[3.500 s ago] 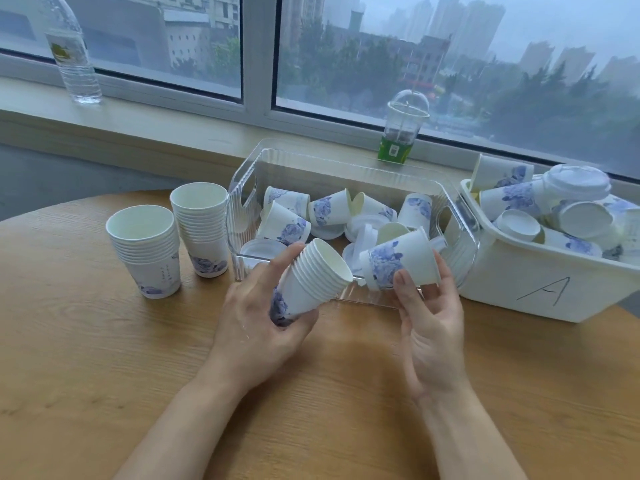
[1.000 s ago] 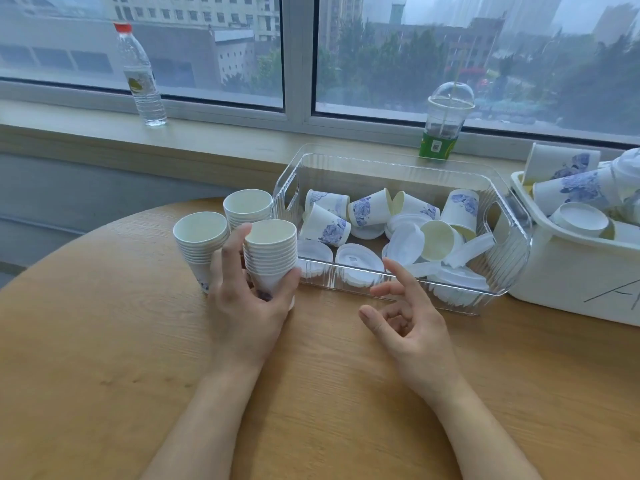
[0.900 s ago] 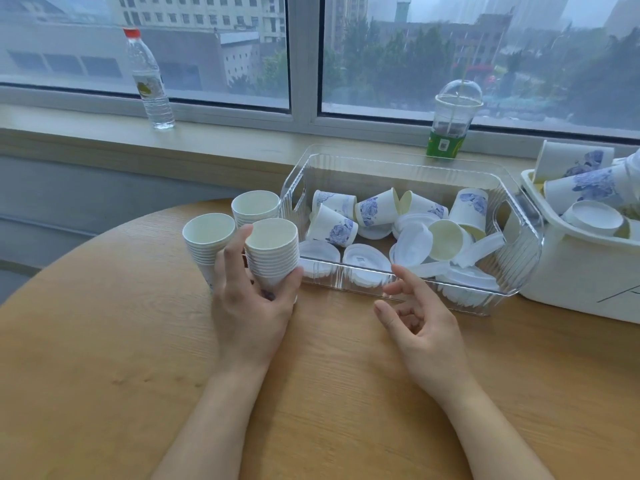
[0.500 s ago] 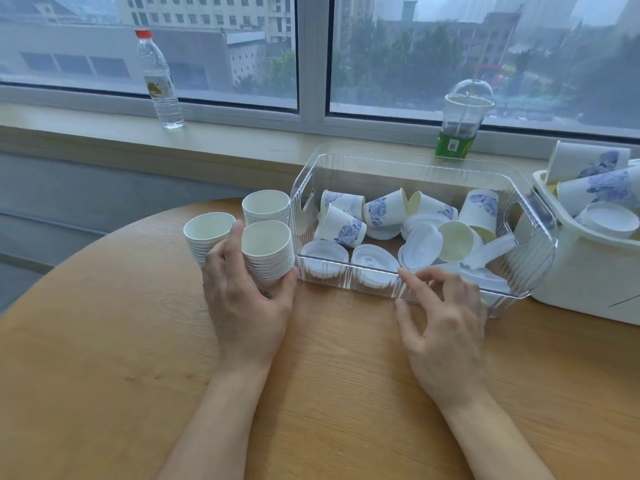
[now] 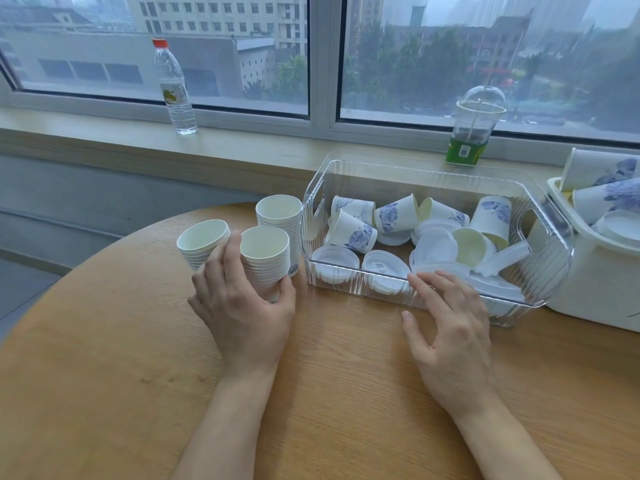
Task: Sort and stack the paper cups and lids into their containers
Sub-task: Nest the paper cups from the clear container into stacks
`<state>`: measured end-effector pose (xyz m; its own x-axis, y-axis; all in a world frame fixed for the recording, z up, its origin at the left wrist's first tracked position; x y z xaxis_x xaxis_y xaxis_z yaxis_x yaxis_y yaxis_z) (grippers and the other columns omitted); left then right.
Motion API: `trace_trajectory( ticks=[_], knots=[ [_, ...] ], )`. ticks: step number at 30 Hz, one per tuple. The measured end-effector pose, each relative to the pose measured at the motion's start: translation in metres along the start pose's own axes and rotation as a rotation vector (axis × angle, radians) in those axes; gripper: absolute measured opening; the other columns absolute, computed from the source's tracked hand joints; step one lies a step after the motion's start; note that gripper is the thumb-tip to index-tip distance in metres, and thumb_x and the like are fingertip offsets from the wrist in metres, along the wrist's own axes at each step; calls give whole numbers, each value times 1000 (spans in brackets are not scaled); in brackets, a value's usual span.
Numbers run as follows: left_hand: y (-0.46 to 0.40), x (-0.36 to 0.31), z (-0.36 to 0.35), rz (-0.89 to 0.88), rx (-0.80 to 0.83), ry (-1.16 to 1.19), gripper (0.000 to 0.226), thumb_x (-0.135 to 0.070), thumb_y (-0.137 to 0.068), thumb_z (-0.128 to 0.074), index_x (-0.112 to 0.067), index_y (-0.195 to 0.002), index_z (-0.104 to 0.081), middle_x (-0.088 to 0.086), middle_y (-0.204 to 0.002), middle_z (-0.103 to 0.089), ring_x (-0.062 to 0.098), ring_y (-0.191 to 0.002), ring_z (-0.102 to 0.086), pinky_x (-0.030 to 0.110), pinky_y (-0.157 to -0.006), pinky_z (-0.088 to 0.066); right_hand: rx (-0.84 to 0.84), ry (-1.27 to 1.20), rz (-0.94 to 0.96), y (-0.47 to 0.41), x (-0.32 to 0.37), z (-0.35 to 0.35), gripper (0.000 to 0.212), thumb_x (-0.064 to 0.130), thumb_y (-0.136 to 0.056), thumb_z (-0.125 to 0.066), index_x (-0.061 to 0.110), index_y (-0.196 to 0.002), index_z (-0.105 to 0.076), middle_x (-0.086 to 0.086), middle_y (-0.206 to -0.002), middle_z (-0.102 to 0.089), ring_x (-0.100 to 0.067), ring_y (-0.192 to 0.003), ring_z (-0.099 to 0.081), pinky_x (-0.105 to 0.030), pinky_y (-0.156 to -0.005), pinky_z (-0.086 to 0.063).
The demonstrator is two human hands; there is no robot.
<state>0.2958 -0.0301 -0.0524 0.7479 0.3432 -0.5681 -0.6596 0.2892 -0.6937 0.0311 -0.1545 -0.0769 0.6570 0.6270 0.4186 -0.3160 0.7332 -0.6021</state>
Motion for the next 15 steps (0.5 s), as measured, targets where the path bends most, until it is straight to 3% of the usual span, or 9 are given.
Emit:
trace_trajectory(
  ticks=[8, 15],
  knots=[
    [-2, -2, -7, -55, 46, 115, 90, -20, -74, -90, -4, -152, -47, 16, -144, -56, 38, -128, -53, 43, -110, -37, 0, -3, -11, 0, 0, 0, 51, 28, -89, -65, 20, -139, -66, 5, -137, -60, -22, -140, -46, -34, -121, -24],
    [-2, -3, -1, -53, -13, 153, 90, -23, -73, -92, -2, -150, -49, 21, -140, -51, 35, -126, -47, 43, -112, -37, 1, -12, -16, 0, 1, 2, 51, 28, -89, -65, 20, -139, -65, 6, -137, -59, -20, -139, -45, -31, -120, -22]
  ],
)
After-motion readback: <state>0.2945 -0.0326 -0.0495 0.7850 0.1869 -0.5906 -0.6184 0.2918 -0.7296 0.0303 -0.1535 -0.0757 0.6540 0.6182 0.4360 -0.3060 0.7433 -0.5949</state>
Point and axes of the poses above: each hand's wrist, its own y-axis away from the middle knuckle, its own z-axis out of the back of the hand, x = y × z, the point moved 9 cm from there along -y, towards the middle knuckle
